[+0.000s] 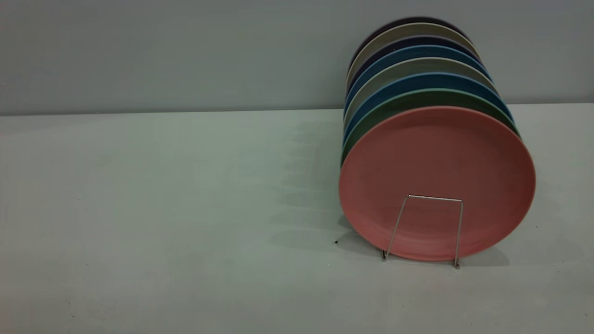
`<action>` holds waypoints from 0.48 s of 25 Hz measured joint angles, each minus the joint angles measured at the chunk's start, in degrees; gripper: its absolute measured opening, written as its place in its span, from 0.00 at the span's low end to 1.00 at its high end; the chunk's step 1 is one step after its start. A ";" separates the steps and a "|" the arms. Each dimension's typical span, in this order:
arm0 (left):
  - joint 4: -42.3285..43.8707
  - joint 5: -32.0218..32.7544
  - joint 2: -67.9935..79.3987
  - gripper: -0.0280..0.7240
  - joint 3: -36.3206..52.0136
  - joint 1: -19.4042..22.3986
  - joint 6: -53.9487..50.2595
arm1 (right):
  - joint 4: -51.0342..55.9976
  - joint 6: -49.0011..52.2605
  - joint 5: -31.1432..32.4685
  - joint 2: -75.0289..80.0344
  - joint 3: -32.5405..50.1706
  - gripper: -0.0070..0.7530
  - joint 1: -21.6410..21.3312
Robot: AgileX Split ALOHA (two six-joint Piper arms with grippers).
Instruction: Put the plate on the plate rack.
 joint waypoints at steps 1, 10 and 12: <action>0.23 0.00 -0.07 0.70 0.08 0.00 0.00 | -0.22 0.00 -0.06 -0.26 0.61 0.44 0.29; 0.87 -0.18 -0.31 0.70 0.24 -1.17 1.55 | -1.23 0.64 -0.83 -1.57 2.62 0.44 0.90; 0.87 -0.56 -0.31 0.70 0.70 -1.57 1.74 | -1.55 1.18 -0.91 -2.24 2.62 0.44 1.39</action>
